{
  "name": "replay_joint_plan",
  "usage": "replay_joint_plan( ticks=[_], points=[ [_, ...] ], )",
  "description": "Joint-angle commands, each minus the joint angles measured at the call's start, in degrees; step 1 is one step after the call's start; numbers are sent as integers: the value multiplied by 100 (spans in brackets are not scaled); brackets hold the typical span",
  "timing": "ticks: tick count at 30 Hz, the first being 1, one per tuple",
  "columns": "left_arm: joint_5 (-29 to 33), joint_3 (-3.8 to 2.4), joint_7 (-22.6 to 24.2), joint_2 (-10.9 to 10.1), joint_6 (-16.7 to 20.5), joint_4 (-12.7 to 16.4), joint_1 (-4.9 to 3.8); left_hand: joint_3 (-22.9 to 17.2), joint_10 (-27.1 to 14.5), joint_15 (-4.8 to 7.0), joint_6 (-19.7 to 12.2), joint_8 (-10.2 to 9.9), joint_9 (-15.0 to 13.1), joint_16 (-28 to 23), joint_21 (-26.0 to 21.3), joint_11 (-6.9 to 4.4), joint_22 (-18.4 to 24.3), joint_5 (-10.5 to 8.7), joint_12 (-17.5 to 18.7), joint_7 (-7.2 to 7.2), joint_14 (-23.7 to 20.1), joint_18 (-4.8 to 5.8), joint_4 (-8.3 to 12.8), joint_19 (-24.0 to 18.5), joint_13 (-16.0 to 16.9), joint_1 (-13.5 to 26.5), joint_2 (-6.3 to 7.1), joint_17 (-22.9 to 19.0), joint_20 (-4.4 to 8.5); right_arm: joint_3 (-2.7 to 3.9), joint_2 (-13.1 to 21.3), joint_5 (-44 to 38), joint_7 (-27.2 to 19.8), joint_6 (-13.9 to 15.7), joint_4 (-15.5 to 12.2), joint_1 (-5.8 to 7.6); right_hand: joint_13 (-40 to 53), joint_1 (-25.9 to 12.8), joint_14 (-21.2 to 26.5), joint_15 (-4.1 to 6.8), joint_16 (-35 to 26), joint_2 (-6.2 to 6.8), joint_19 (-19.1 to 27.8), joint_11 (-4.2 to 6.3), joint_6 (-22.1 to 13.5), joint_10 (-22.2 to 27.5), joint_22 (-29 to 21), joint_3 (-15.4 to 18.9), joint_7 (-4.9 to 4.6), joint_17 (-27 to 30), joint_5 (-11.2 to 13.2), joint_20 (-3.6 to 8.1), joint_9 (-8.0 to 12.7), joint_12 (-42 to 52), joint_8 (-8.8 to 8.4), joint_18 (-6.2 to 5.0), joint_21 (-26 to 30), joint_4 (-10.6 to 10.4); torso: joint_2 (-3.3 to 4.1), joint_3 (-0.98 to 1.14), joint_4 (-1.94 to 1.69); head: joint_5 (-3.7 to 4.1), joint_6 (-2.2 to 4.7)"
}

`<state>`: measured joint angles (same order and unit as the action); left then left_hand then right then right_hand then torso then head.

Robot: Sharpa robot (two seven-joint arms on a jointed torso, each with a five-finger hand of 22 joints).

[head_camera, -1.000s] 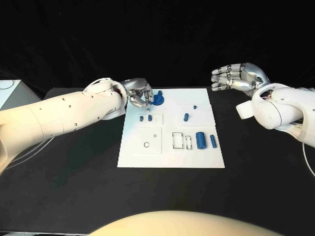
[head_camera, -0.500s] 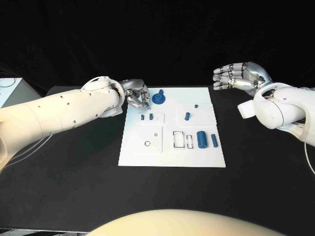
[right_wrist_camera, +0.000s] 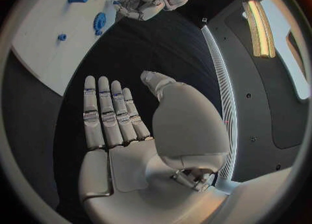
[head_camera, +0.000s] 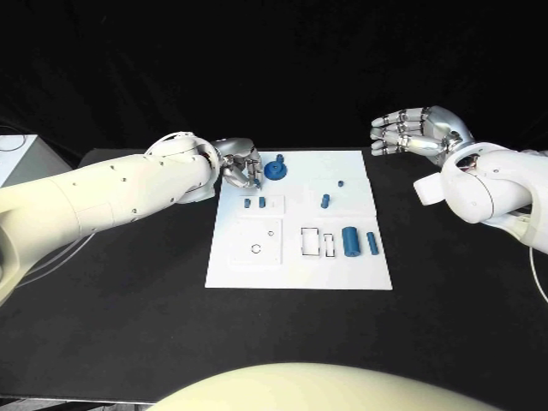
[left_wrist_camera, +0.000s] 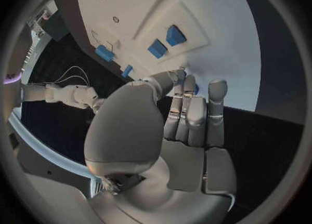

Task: Assemble the parts on the task board

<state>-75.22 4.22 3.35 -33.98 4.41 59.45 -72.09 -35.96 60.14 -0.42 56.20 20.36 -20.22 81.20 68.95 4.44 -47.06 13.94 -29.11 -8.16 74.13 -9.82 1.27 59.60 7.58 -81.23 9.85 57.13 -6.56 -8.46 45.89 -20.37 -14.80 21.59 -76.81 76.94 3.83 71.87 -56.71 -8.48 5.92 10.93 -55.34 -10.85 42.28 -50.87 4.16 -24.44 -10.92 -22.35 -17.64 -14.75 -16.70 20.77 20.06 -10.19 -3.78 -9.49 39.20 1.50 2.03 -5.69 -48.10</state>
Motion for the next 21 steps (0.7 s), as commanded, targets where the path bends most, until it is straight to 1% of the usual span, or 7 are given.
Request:
replay_joint_plan(
  ticks=[1, 10, 14, 21],
  points=[
    [-59, 12, 10, 31, -169, -5, -1, 14, 44, -15, 36, -11, -9, 10, 3, -3, -2, 16, 36, -9, 29, 71, 8, 26, -2, 54, -12, -6, -10, 3, -3, -5, -57, -37, 0, 1, -7, 0, -30, -7, -22, -46, -18, -12, 39, -6, -6, 23, -340, 6, -36, -10, 8, 25, -35, -41, -17, -5, -1, -1, 4, 3, -10],
    [-66, 33, 9, 63, -225, -20, 1, 14, 44, -15, 36, -11, -9, 10, 3, -3, -2, 16, 36, -9, 29, 71, 8, 26, -2, 54, -12, -6, -10, 3, -7, -6, -60, -35, -3, 1, -7, 0, -30, -7, -22, -46, -18, -12, 39, -6, -6, 23, -340, 6, -36, -10, 8, 25, -35, -41, -17, -5, -5, -4, -10, 18, -22],
    [-70, 37, -5, 70, -257, -29, 1, 16, 50, -15, 40, -14, -11, 8, -1, -4, 3, 12, 43, -8, 27, 70, 12, 22, 0, 55, -12, -9, -11, 3, -7, -6, -60, -34, -4, 1, -7, 0, -30, -7, -22, -46, -18, -12, 39, -6, -6, 23, -340, 6, -36, -10, 8, 25, -35, -41, -17, -5, -5, -4, -9, 14, -33],
    [-83, 43, -35, 83, -297, -50, 1, 15, 54, -14, 43, -17, -13, 4, -7, -5, 15, 11, 49, -6, 21, 68, 16, 12, 2, 53, -14, -21, -11, 3, -9, -6, -60, -36, -1, 1, -7, 0, -30, -7, -22, -46, -18, -12, 39, -6, -6, 23, -340, 6, -36, -10, 8, 25, -35, -41, -17, -5, -5, -5, -5, 13, -31]
  ],
)
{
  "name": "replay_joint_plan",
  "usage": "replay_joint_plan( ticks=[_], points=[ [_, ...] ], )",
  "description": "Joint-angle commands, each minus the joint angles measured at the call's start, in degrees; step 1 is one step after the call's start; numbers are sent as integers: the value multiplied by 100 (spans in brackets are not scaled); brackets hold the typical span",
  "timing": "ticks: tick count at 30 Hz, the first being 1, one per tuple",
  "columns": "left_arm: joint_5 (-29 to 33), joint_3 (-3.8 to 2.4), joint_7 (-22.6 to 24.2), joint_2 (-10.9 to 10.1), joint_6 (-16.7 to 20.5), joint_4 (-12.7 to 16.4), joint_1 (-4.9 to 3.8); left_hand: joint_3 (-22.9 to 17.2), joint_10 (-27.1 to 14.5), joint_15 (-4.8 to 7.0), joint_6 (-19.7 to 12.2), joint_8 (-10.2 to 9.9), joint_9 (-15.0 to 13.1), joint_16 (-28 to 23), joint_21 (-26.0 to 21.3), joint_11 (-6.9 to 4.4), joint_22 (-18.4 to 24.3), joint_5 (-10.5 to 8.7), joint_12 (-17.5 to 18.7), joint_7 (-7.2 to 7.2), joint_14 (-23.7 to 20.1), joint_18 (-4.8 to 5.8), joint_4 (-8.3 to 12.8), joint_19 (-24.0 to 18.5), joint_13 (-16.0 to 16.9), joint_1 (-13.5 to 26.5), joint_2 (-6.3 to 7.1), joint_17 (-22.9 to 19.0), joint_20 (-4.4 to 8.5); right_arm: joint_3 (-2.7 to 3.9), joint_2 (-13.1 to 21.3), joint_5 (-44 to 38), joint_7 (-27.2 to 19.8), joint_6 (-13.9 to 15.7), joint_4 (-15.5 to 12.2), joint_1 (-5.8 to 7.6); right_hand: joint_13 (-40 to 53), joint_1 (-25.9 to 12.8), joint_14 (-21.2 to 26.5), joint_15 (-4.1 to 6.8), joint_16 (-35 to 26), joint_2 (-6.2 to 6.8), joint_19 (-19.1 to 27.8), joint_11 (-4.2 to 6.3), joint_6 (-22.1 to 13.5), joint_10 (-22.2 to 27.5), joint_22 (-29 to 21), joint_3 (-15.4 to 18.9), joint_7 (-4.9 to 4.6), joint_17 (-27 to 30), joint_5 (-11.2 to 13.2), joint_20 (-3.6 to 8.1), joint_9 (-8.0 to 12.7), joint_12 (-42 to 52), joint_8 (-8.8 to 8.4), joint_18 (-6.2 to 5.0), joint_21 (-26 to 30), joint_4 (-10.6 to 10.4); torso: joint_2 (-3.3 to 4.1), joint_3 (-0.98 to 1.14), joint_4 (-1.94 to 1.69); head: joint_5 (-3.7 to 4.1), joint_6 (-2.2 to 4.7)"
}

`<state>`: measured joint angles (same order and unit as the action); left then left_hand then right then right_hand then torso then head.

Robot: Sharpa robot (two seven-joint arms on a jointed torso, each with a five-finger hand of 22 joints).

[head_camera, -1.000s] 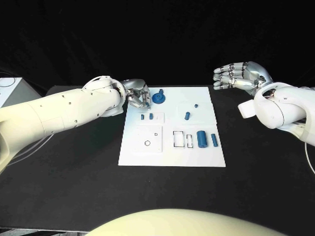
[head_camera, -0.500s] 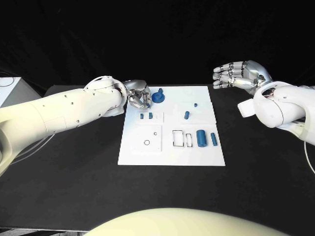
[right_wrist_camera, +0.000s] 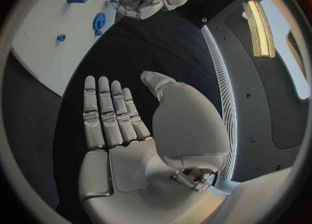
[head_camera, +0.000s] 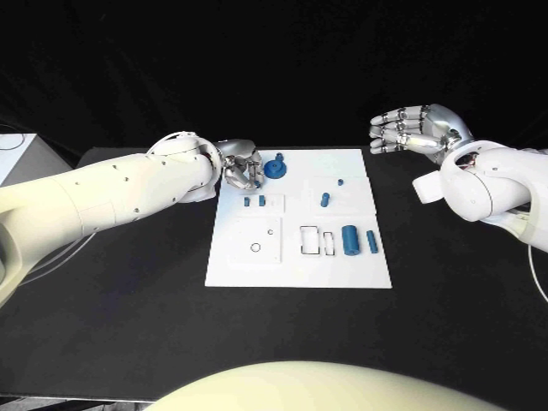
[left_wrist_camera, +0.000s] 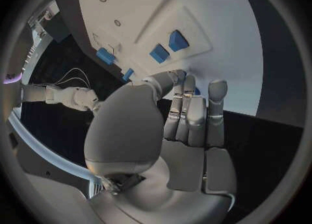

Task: Assemble the parts on the task board

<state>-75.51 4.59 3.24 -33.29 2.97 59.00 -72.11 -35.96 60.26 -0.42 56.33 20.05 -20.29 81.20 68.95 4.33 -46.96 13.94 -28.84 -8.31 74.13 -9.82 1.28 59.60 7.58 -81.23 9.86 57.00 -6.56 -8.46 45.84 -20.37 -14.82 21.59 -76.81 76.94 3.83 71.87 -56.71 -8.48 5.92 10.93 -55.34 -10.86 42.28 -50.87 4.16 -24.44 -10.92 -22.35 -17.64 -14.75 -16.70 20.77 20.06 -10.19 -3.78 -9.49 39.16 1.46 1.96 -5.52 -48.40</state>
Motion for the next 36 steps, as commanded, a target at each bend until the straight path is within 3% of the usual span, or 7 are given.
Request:
replay_joint_plan(
  ticks=[1, 16, 36],
  points=[
    [-63, 7, -31, 16, -155, -9, 3, 15, 42, -14, 29, 14, -6, 5, -7, 6, 6, 11, 22, 8, 21, 67, 16, 13, 2, 53, -15, -8, -12, 3, -4, -6, -59, -37, 0, 1, -8, 0, -30, -7, -22, -46, -18, -11, 39, -6, -6, 23, -340, 7, -36, -10, 8, 25, -35, -41, -17, -5, 0, 0, 1, -4, -1],
    [-120, 40, -94, 120, -131, -105, 13, 15, 45, -14, 31, 12, -7, 7, -1, 6, -7, 10, 25, 8, 26, 70, 19, 21, 4, 52, -17, 3, -12, 3, 1, -7, -60, -38, -6, 1, -8, 0, -30, -7, -22, -46, -18, -11, 39, -6, -6, 23, -340, 7, -36, -10, 8, 25, -35, -41, -17, -5, 6, -1, 13, 6, 1],
    [-129, 70, -59, 133, -285, -108, 23, 28, 14, -30, -17, -71, -6, -26, -75, 29, 120, 5, 135, -10, -36, 46, 43, -85, 17, 80, -11, -82, -23, 3, 25, -7, -57, -33, -20, 1, -9, 10, -39, -8, -31, -43, -22, -12, 42, -4, -23, 29, -341, 33, -36, -10, 12, 29, -39, -41, -18, -4, -2, 4, 1, 24, -18]
  ],
)
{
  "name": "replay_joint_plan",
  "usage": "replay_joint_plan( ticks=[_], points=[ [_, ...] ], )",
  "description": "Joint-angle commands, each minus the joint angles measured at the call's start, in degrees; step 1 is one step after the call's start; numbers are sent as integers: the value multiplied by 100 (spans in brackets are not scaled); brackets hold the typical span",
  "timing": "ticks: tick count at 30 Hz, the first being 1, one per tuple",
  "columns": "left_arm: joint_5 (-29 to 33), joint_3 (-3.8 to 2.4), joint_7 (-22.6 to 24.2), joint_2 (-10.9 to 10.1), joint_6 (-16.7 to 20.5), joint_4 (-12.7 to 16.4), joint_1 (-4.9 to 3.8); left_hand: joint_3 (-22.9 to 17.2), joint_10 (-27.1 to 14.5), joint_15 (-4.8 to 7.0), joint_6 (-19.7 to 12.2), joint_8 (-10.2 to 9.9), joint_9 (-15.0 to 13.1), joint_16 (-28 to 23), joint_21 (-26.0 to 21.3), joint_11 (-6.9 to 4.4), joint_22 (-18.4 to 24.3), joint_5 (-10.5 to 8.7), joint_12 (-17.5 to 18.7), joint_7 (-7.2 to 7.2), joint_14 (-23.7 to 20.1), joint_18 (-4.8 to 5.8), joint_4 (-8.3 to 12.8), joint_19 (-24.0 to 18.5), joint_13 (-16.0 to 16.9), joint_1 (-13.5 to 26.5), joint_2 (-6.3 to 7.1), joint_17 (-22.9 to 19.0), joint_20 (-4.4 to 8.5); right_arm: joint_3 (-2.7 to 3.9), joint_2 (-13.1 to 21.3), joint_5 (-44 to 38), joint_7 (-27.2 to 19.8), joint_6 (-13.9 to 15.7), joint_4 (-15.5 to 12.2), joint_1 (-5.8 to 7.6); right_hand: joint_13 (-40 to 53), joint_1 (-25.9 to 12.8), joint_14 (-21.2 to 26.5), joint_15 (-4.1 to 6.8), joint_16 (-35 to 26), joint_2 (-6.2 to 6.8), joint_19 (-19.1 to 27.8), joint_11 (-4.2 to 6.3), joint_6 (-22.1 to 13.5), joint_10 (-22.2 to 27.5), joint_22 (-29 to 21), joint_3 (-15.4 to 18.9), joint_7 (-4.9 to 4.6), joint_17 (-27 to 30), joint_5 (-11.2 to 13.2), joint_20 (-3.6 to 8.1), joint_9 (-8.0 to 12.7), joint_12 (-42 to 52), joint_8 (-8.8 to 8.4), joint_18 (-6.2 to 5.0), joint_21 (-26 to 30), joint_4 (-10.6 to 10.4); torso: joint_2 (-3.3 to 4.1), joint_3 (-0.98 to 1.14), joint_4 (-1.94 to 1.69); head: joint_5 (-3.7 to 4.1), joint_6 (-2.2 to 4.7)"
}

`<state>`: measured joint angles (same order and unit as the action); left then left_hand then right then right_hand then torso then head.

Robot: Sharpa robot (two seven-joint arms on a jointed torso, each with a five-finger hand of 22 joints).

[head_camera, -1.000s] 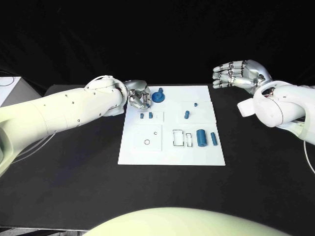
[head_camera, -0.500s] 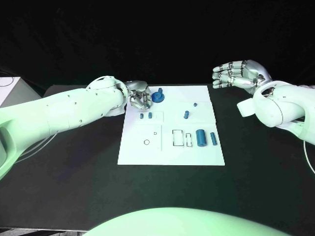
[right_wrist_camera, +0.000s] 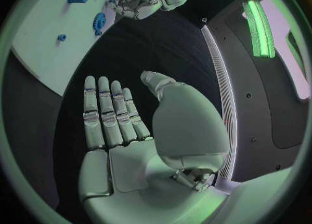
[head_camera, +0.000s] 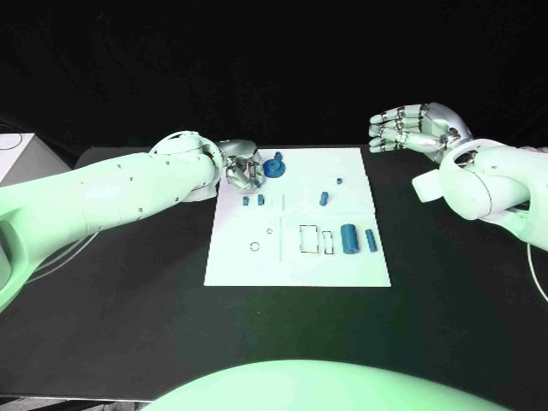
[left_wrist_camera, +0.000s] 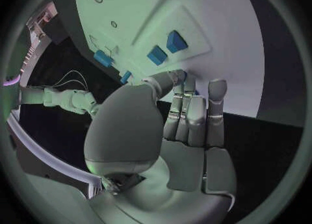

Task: Assemble the parts on the task board

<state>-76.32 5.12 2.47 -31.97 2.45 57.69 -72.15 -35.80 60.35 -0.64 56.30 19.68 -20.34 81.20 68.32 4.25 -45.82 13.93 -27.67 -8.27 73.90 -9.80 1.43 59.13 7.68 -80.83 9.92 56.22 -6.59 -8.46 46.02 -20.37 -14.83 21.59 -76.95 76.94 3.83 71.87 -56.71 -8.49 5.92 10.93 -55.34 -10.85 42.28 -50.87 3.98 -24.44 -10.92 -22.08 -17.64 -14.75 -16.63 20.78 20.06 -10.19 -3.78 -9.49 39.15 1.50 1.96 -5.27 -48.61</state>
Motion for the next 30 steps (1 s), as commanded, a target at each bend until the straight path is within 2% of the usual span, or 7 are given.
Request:
replay_joint_plan(
  ticks=[1, 5, 13, 25, 30],
  points=[
    [-43, 16, 23, -7, -226, 30, 28, 25, -3, -17, -31, -60, 1, -36, -33, 45, 38, 5, 49, -21, -36, 38, 27, -68, 11, 65, -1, -31, -27, 4, 7, -7, -57, -33, -6, 1, -10, 10, -39, -7, -31, -43, -22, -12, 42, -4, -5, 29, -341, 5, -36, -10, 5, 29, -39, -41, -17, -4, -5, -1, 1, 1, 8],
    [-18, 16, 61, -51, -134, 61, 31, 39, 6, -37, -212, -230, 40, -52, -77, 60, 93, 21, 134, -45, -87, 27, 40, -122, 39, 136, 62, -78, -46, 4, 13, -7, -57, -31, -6, 1, -10, 10, -39, -7, -31, -43, -22, -12, 42, -4, -5, 29, -341, 5, -36, -10, 5, 29, -39, -41, -17, -4, -3, -4, -12, 9, 9],
    [35, 15, 103, -95, 23, 77, 35, 3, -61, -56, -651, -578, 146, -83, -189, 73, 254, 29, 281, -61, -209, -4, 62, -243, 94, 230, 169, -203, -47, 4, 19, -7, -57, -28, -6, 1, -10, 10, -39, -7, -31, -43, -22, -12, 42, -4, -5, 29, -341, 5, -36, -10, 5, 29, -39, -41, -17, -4, -2, -7, -5, -7, 13],
    [62, 13, 84, -120, 105, 72, 38, -2, -61, -60, -779, -672, 175, -91, -211, 76, 284, 28, 298, -69, -246, -9, 66, -261, 128, 252, 189, -249, -45, 4, 15, -7, -55, -29, 3, 1, -10, 10, -39, -7, -31, -43, -22, -12, 42, -4, -5, 29, -341, 5, -36, -10, 5, 29, -39, -41, -17, -4, 1, -4, -4, -15, 17],
    [63, 1, 57, -160, 129, 67, 41, -6, -56, -59, -1007, -812, 223, -93, -218, 73, 287, 29, 310, -49, -265, -9, 79, -252, 171, 256, 205, -277, -40, 4, 14, -107, -22, -25, 21, 1, -11, 26, -42, -8, -37, -35, -23, -12, 40, 1, -12, 31, -339, 21, -34, -11, 8, 30, -42, -40, -17, 7, -3, -5, 1, -14, 28]
  ],
)
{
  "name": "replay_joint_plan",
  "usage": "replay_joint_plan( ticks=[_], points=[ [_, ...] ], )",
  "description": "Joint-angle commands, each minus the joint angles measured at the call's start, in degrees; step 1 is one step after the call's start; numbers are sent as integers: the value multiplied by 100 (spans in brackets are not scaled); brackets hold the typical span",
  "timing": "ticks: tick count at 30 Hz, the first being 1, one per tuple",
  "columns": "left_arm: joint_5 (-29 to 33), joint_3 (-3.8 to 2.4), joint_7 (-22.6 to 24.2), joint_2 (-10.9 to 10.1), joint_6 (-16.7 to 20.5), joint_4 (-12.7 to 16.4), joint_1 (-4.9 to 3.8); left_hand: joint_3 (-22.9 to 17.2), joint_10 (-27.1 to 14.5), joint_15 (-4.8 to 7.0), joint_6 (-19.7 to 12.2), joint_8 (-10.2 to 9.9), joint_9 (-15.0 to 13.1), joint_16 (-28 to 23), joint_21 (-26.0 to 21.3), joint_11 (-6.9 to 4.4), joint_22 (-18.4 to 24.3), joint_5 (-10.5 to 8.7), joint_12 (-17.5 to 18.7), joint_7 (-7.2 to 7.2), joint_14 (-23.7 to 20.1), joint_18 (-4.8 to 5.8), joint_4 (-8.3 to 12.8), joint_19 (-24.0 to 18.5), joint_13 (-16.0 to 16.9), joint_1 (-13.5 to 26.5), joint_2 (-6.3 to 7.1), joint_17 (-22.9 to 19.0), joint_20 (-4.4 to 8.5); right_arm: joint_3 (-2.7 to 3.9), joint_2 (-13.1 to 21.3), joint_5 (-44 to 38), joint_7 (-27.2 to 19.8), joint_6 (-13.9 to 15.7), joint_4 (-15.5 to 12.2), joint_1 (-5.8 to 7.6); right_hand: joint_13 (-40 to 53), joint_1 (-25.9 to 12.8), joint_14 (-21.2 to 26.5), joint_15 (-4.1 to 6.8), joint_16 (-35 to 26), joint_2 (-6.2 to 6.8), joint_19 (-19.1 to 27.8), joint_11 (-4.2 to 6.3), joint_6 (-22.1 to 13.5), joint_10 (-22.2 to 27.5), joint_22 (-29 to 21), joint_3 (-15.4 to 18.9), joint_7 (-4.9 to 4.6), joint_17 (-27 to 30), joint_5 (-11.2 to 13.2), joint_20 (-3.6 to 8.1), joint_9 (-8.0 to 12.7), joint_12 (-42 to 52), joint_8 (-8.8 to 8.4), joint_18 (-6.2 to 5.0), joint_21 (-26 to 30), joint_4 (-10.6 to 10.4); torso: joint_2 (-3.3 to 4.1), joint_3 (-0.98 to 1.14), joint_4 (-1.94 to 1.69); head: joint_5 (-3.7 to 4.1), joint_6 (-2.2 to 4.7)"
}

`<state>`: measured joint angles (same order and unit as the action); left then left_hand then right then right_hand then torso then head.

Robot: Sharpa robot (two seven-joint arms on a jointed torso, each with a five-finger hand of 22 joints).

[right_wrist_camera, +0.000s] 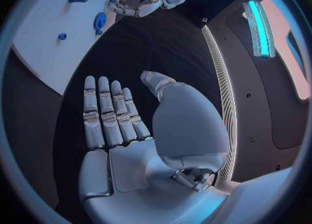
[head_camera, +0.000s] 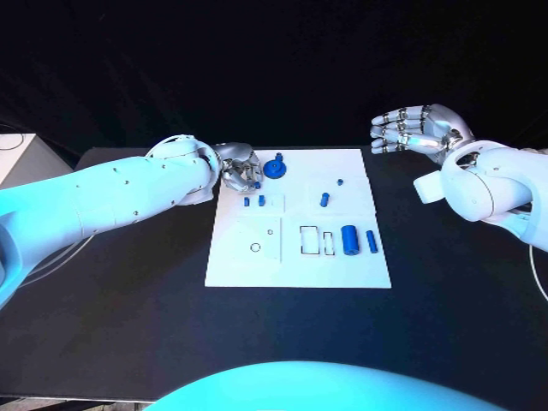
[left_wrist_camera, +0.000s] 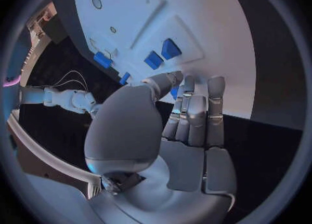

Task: Assemble the parts on the task board

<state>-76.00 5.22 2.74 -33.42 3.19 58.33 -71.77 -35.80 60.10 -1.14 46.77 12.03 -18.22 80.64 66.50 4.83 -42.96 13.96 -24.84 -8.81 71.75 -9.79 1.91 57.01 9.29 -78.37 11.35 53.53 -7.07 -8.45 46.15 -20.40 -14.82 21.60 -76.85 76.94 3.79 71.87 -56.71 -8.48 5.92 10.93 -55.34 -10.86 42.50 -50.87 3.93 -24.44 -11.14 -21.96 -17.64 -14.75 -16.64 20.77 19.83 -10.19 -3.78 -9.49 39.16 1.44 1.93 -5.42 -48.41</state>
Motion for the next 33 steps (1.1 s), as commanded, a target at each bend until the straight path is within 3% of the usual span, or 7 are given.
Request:
replay_joint_plan(
  ticks=[1, 5, 9, 16, 23, 29, 33],
  points=[
    [32, -17, 25, -33, 60, 2, 3, -3, -30, -8, -113, -79, 24, -38, -40, 13, 10, 27, 31, 12, -54, -11, 33, -44, 21, 10, 63, -13, 11, 3, 0, -194, -6, -35, 23, 1, -5, 85, -56, -2, -34, -29, -30, -2, 24, -5, -7, 12, -304, 15, -18, -7, 8, 34, -17, -43, -21, 51, -3, 2, 7, -1, 16],
    [105, -48, 17, -131, 75, 4, 4, 4, -35, -5, -241, -150, 56, -38, -54, 11, 32, 29, 43, 36, -58, -15, 38, -54, 40, 8, 65, -22, 14, 4, -8, -739, 89, -103, 102, 1, -15, 464, -411, 137, 125, 4, -345, 118, 189, -101, 27, -260, -150, -16, 153, 127, 6, 33, 19, -50, -162, 349, -10, 5, 13, 11, 56],
    [619, -115, 81, -311, 111, 23, 3, -35, -127, -27, -168, -108, 50, -158, -203, 54, 297, 39, 91, -50, -256, -64, 75, -265, 58, -47, 33, -319, 6, 4, -22, -1791, 245, -242, 224, 0, -24, 767, -1319, 482, 558, 14, -1254, 307, 530, -490, 255, -532, 3, -225, 377, 545, 21, -75, 23, -28, -723, 713, -13, 7, 10, 43, 139],
    [2693, -231, 778, -715, 420, 204, 2, -93, -306, -143, 279, 215, -1, -1099, -337, 210, 381, 34, -27, -208, -1457, -85, 249, -697, 157, -160, -71, -2088, -79, 4, -119, -3889, 632, -398, 382, 0, -20, 873, -2434, 865, 1199, -48, -1844, 539, 1099, -1318, 1120, -479, 157, -805, 492, 1068, 183, -644, -250, 60, -2070, 1155, -3, 7, 21, 197, 317],
    [5076, -265, 1791, -1209, 318, 852, 49, 244, -610, -227, 204, 309, 35, -1608, -773, 265, 638, 16, -204, -252, -1768, -85, 108, -965, 244, 49, -149, -2351, -172, 4, -316, -5803, 1260, -496, 458, -37, 20, 587, -2819, 970, 2470, 39, -1936, 637, 1427, -1832, 1942, -811, 237, -1910, 605, 1100, 265, -1261, -569, 7, -3177, 1226, 1, -5, 1, 437, 497],
    [5699, -281, 2114, -1608, 112, 1509, 89, 435, -686, -249, 173, 371, 45, -1820, -1058, 278, 833, 25, -284, -255, -1848, -82, 38, -972, 264, 85, -167, -2454, -198, -5, -517, -6681, 1732, -533, 540, -132, 31, 456, -2864, 953, 3428, 97, -2069, 644, 1442, -1892, 2440, -948, 240, -2610, 648, 1067, 239, -1458, -663, 31, -3672, 1179, -1, -7, -46, 530, 567],
    [5883, -290, 2239, -1826, 85, 1938, 98, 478, -703, -251, 165, 386, 49, -1858, -1126, 277, 882, 30, -296, -247, -1860, -81, 18, -964, 264, 95, -166, -2470, -203, -11, -731, -7016, 1970, -459, 678, -211, 26, 353, -2984, 921, 4867, 164, -2443, 620, 1389, -1861, 3872, -1081, 229, -3661, 665, 1029, 195, -1633, -754, 238, -4904, 1119, -2, -11, -77, 549, 595]
  ],
)
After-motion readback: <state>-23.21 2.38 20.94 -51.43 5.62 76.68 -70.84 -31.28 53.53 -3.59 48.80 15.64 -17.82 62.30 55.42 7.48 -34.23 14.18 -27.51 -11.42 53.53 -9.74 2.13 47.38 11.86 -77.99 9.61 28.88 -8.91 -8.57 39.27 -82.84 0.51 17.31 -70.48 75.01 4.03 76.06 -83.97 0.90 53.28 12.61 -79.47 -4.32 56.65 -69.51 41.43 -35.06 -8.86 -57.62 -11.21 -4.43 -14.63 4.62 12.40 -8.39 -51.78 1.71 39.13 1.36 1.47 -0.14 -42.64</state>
